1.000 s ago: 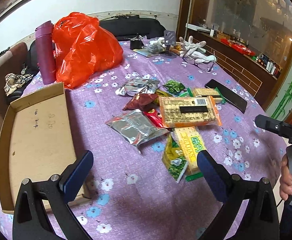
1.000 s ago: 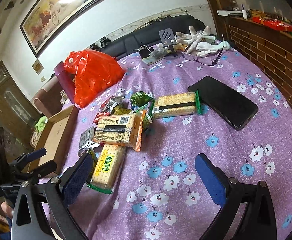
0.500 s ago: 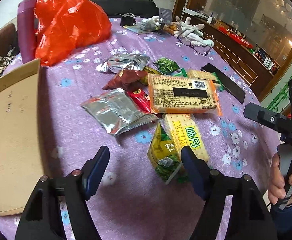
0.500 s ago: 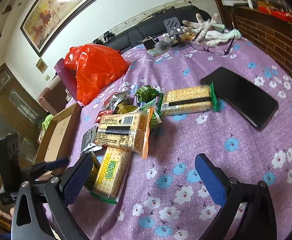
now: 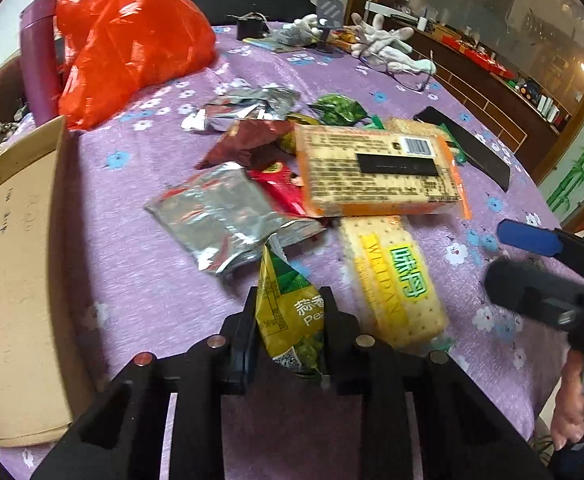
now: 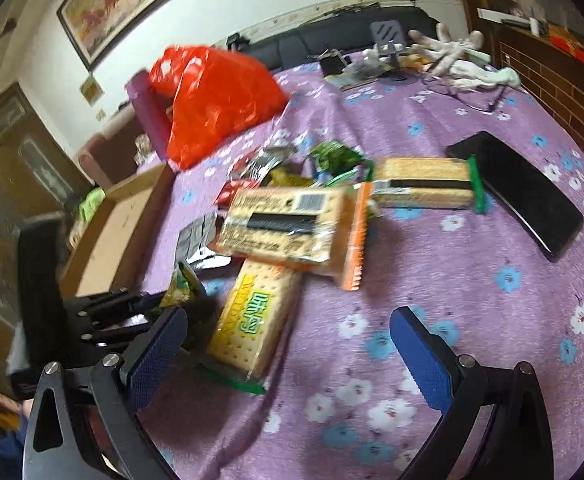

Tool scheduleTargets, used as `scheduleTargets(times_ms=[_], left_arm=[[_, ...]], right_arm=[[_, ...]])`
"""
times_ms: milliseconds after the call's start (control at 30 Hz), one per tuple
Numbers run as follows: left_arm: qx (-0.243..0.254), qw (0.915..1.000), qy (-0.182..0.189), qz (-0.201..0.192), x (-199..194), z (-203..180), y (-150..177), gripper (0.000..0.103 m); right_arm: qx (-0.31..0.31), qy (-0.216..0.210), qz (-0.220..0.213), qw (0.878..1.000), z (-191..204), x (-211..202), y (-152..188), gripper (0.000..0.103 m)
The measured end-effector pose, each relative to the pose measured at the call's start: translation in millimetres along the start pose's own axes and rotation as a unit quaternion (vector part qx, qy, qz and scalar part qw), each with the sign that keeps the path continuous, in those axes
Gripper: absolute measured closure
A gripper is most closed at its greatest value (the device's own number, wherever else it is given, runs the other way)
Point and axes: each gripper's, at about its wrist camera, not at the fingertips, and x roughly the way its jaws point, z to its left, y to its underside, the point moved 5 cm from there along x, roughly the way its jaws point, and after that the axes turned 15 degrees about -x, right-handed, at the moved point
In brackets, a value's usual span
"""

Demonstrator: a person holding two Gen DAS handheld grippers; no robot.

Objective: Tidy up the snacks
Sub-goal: 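Grasp the green peanut bag with the left tool while the right tool grasps the yellow WEIDAN cracker pack, then carry the peanut bag with the left tool while the right tool carries the cracker pack to the cardboard tray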

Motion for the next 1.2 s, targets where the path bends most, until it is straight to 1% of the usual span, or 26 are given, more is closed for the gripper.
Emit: scheduleTargets(times_ms=[100, 167, 267, 333, 400, 433, 467, 500, 533, 600, 700, 733, 900, 1067, 1200], left_arm=[[-0.01, 0.9999, 0.006, -0.009, -10.2, 10.5, -1.4, 0.077], [-0.019, 0.9996, 0.003, -0.021, -17.7, 19.3, -4.0, 0.077], [-0.028, 0.9989, -0.005, -0.038, -24.7, 29.6, -7.5, 0.077], [-0.034, 0.9987, -0.002, -0.039, -25.7, 33.8, -9.5, 0.077], [-0.036, 0.9986, -0.001, -0.039, -25.3, 36.2, -10.6, 0.077], [-0.036, 0.9986, 0.001, -0.038, -24.8, 36.5, -10.4, 0.077], [-0.034, 0.9987, 0.002, -0.037, -25.2, 37.0, -9.1, 0.077], [-0.033, 0.9988, 0.003, -0.037, -24.6, 36.8, -8.3, 0.077], [-0.031, 0.9989, 0.003, -0.036, -23.9, 36.3, -8.0, 0.077], [-0.031, 0.9989, 0.007, -0.035, -23.7, 35.5, -8.2, 0.077], [-0.029, 0.9989, 0.01, -0.034, -21.4, 34.1, -9.1, 0.077], [-0.029, 0.999, 0.012, -0.032, -19.8, 32.9, -9.1, 0.077], [-0.015, 0.9994, 0.014, -0.029, -15.6, 20.2, -7.4, 0.077], [-0.007, 0.9994, 0.019, -0.027, -13.7, 10.2, -6.9, 0.077], [-0.003, 0.9995, 0.018, -0.026, -13.3, 5.5, -6.1, 0.077]], right_arm=[[-0.013, 0.01, 0.022, 1.0, 10.3, 15.1, -3.2, 0.007], [-0.024, 0.013, 0.038, 0.999, 18.8, 26.3, -5.1, 0.011], [-0.042, 0.039, 0.059, 0.997, 27.8, 43.2, -8.0, 0.016], [-0.053, 0.054, 0.076, 0.994, 32.1, 54.3, -9.2, 0.018], [-0.07, 0.081, 0.098, 0.989, 34.5, 68.0, -7.1, 0.019], [-0.081, 0.096, 0.095, 0.988, 36.3, 69.5, -7.0, 0.022], [-0.087, 0.107, 0.091, 0.986, 36.2, 66.9, -7.1, 0.033], [-0.086, 0.108, 0.087, 0.987, 35.2, 63.8, -7.3, 0.049], [-0.08, 0.099, 0.085, 0.988, 32.5, 60.7, -7.0, 0.053], [-0.06, 0.067, 0.079, 0.993, 22.7, 53.8, -2.7, 0.053], [-0.033, 0.047, 0.067, 0.996, 10.7, 41.0, 5.7, 0.053], [-0.028, 0.043, 0.066, 0.997, 7.3, 36.4, 9.0, 0.053], [-0.021, 0.049, 0.052, 0.997, -6.5, 15.1, 25.0, 0.053], [-0.01, 0.012, 0.019, 1.0, -5.9, 5.5, 25.2, 0.053], [-0.018, 0.005, -0.002, 1.0, 1.9, -0.6, 19.7, 0.053]])
